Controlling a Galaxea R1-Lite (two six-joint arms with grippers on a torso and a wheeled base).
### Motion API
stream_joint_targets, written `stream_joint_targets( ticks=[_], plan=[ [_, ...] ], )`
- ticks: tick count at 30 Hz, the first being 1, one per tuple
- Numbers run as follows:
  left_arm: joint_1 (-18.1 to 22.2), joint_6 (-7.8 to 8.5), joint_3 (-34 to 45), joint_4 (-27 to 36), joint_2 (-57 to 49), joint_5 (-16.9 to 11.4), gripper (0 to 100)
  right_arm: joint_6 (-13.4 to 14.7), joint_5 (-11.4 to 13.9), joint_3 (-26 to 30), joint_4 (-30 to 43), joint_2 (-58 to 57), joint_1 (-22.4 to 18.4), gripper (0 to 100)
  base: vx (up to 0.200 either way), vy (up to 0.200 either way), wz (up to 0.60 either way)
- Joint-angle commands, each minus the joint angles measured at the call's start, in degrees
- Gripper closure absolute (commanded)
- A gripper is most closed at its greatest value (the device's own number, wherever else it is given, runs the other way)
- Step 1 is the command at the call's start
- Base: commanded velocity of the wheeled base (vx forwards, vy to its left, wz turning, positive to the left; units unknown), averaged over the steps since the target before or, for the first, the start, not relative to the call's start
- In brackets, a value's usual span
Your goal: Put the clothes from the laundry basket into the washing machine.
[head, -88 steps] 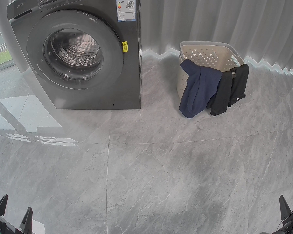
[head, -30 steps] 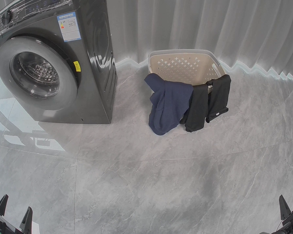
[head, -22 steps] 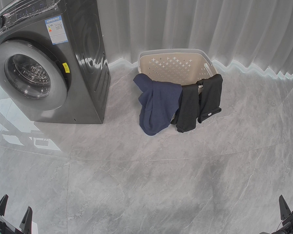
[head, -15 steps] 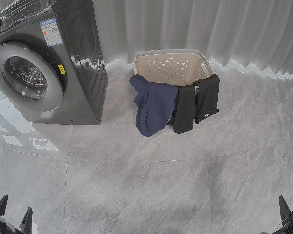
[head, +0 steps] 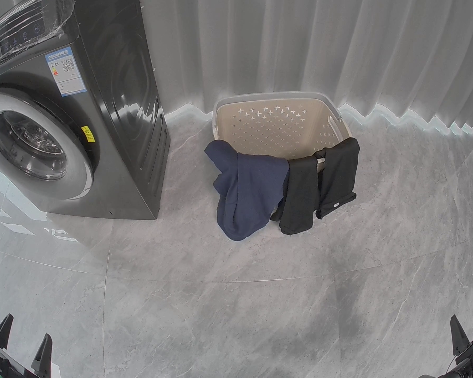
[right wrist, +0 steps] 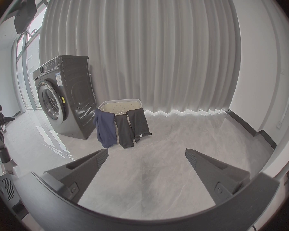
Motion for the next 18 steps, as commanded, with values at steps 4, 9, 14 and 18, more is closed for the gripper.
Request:
stream_joint_targets(
  ticks=[4,9,14,18],
  plan=[
    [-0.02,0.18,1.01,0.02,-0.95,-0.02,0,-0.02,0.00,1.01,0.00,-0.66,0.00,0,0.000,-0.150,0.00],
    [-0.02,0.01,1.01,0.02,-0.86,-0.02,0,-0.02,0.00,1.01,0.00,-0.66,0.00,0,0.000,-0.200,0.00],
    [-0.02,-0.08,1.01,0.02,-0.95,-0.02,0,-0.02,0.00,1.01,0.00,-0.66,0.00,0,0.000,-0.200,0.00],
    [-0.02,-0.08,1.01,0.02,-0.95,-0.02,0,-0.02,0.00,1.01,0.00,-0.66,0.00,0,0.000,-0.200,0.00]
  ],
)
